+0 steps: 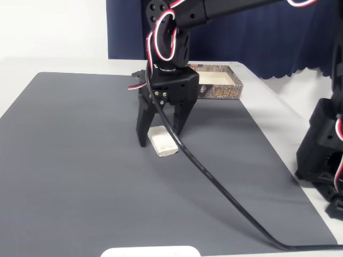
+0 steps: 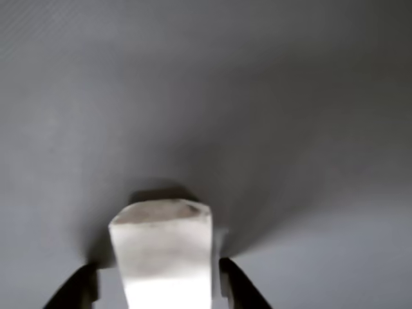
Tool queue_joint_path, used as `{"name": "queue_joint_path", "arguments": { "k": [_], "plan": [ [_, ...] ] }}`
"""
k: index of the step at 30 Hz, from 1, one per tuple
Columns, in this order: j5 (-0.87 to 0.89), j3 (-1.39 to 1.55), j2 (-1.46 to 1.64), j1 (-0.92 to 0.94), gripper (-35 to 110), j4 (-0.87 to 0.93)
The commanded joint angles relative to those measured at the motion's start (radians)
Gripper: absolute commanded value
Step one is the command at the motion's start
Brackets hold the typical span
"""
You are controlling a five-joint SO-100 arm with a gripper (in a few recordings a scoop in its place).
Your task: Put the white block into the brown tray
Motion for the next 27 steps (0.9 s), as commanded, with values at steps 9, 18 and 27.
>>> {"name": "queue_joint_path", "arguments": {
  "k": [9, 18, 27],
  "plan": [
    [0.026, -0.052, 0.003, -0.018, 30, 0.020],
    [0.084, -0.052, -0.003, -0.029, 27, 0.020],
    [0.098, -0.055, -0.012, -0.034, 23, 0.020]
  ]
}}
